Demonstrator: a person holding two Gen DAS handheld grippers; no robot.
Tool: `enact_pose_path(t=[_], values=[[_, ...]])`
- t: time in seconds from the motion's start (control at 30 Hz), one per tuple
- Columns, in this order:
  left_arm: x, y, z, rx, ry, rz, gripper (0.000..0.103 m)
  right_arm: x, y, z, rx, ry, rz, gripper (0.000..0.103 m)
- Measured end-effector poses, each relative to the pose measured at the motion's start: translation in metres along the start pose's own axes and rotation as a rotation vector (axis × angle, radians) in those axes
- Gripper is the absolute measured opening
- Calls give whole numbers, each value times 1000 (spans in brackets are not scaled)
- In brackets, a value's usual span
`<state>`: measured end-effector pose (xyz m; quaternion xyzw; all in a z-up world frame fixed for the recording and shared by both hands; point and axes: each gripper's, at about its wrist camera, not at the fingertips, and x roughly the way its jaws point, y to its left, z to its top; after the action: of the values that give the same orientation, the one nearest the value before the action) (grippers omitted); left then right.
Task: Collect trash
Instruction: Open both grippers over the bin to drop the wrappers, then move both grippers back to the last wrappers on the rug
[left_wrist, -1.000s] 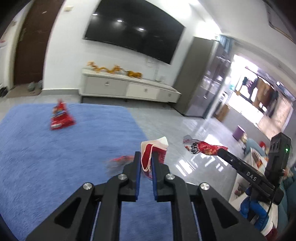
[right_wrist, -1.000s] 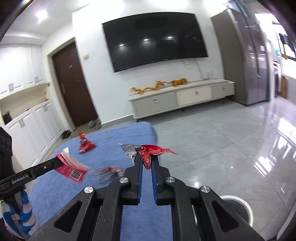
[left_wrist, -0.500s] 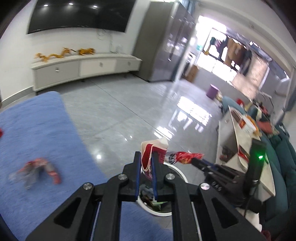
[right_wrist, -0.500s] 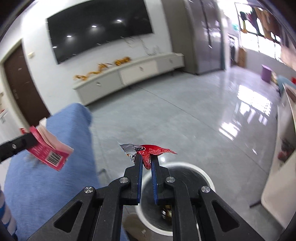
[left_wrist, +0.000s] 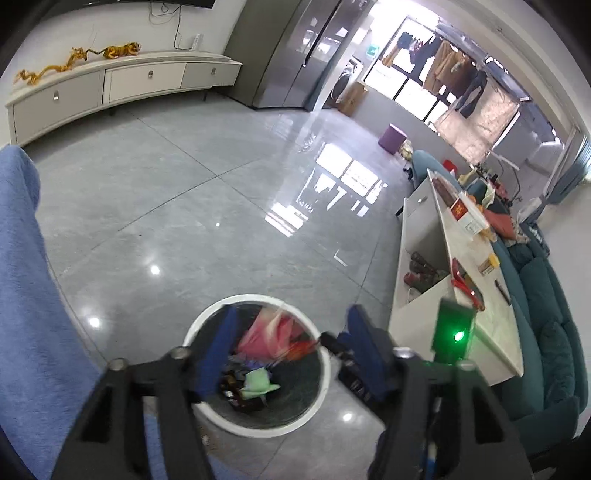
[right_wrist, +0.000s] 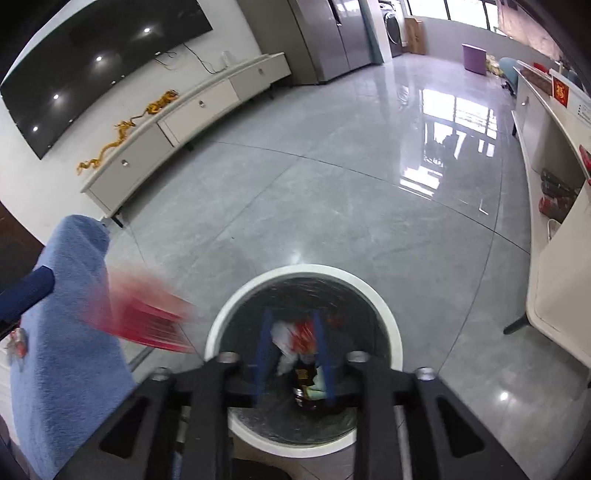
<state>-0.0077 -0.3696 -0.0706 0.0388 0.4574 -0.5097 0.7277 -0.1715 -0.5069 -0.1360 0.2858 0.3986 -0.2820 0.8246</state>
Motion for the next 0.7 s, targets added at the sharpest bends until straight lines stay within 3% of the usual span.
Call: enact_pose_path(t=[0.07, 0.2, 0.47, 0.7], values=[[3, -3, -1, 11, 7, -5, 62, 2, -6, 0, 9, -1, -14, 41], [1, -8, -5, 28, -4, 17, 62, 3, -12, -1, 38, 1, -31, 42], [-29, 11, -13, 31, -59, 137, 62, -6, 3, 0, 2, -19, -19, 42], [-85, 28, -24, 41, -176, 295, 62, -34, 41, 4, -81, -75, 19, 46]])
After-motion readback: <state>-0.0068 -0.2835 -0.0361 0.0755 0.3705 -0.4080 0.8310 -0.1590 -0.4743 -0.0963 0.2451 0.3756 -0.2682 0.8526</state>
